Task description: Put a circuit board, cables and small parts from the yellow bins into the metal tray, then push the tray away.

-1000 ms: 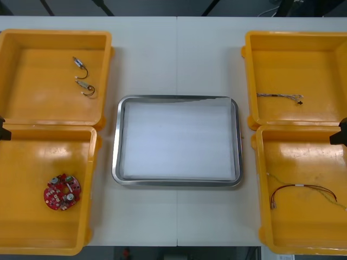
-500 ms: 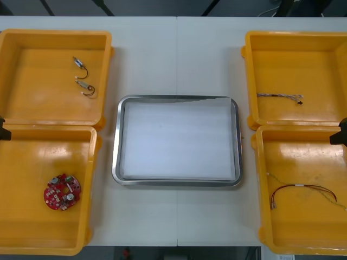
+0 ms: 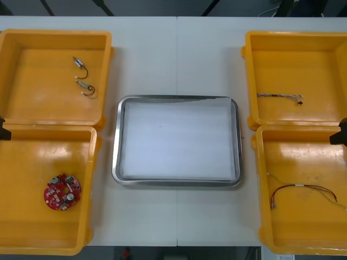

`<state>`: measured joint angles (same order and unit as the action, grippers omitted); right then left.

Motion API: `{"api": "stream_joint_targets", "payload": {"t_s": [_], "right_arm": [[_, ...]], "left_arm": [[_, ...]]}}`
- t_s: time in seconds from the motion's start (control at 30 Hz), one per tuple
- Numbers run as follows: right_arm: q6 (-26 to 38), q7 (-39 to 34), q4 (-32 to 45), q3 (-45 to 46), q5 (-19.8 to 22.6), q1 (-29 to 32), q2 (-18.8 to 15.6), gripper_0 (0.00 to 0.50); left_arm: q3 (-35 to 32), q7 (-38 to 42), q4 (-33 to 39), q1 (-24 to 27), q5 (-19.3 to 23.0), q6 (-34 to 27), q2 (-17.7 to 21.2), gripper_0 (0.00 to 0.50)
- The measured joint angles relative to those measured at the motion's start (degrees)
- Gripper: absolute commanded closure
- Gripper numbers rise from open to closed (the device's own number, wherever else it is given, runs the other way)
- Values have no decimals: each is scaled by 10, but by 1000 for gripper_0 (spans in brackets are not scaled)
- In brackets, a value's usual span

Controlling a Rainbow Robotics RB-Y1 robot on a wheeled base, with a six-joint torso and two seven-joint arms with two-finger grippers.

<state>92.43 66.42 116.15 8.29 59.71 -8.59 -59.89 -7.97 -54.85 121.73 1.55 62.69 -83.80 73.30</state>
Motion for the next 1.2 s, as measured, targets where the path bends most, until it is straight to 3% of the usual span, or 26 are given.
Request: {"api": "stream_joint_targets", "payload": {"t_s": [1.2], "right_arm": [[0,0,0,0,0,0,0,0]], "left_arm": [[0,0,0,0,0,0,0,0]]}}
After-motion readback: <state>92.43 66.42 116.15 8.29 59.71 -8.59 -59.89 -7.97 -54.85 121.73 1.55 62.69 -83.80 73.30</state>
